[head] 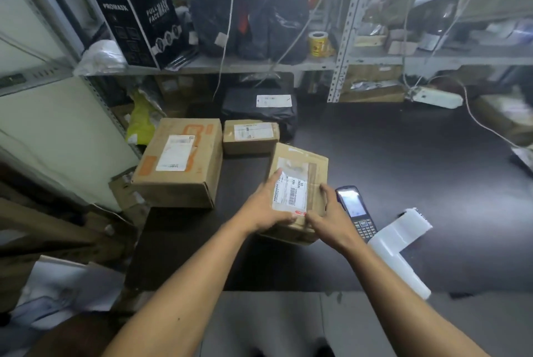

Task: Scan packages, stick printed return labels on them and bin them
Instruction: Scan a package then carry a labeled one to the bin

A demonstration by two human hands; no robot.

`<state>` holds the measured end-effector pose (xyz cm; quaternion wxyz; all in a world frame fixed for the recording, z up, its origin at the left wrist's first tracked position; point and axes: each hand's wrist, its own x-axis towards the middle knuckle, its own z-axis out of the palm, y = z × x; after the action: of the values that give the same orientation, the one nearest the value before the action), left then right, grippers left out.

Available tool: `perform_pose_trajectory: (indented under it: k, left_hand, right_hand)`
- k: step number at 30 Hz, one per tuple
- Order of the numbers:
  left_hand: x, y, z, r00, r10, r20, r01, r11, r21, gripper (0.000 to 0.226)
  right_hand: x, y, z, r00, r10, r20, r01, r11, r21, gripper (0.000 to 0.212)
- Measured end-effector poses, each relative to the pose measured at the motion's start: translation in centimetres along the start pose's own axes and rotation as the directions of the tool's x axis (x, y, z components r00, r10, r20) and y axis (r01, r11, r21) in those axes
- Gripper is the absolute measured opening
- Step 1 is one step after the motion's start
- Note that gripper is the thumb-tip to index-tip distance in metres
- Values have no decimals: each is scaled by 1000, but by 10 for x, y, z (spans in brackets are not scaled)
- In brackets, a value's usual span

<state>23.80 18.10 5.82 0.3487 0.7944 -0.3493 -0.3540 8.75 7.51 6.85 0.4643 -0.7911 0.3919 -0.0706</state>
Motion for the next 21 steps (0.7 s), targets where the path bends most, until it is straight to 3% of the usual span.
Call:
perform_pose_trajectory:
  k: [7, 13, 16, 18, 21]
  left_hand:
    - [11, 2, 33, 998, -63, 17, 60, 992, 110, 115]
    - [9, -3, 65, 991, -99, -89, 99, 995, 2, 113]
    - [5, -12, 72, 982, -133, -133, 128, 991, -44, 113]
    - [2, -14, 75, 975, -161, -154, 153, 986, -66, 114]
    - [1, -14, 78, 971, -178, -161, 166, 982, -88, 113]
  right_hand:
    - [3, 36, -11, 990, 37, 135, -38, 999, 3, 77]
    - [12, 67, -23, 982, -25, 188, 41, 996, -82, 86]
    - [19, 80, -27, 976, -10, 217, 20, 999, -45, 76]
    - [22, 88, -34, 996, 19, 82, -20, 1000, 6, 61]
    - [33, 112, -47, 983, 53, -177, -77, 989, -130, 57]
